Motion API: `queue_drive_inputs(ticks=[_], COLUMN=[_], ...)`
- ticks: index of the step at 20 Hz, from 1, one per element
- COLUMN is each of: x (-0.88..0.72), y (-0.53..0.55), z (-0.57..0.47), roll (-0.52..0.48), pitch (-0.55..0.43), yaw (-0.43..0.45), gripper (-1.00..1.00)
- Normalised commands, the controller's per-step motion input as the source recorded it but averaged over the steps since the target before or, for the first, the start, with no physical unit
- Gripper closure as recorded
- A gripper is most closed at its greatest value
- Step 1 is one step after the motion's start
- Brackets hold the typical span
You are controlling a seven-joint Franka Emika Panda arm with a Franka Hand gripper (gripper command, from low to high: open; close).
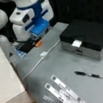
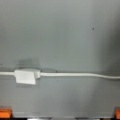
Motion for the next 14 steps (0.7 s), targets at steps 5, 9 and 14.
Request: queue_drive_inputs(ticks=[5, 9, 14], x=[0.06, 0.21, 0.27], y=[-0.06, -0.17, -0.27], z=[0.00, 0.20, 0.35], roll=[-0.138, -0.185, -0.091], pitch=[0.334, 0.193, 0.205], yaw=[0.400, 0.263, 0.174], gripper=[-1.00, -1.00, -1.00])
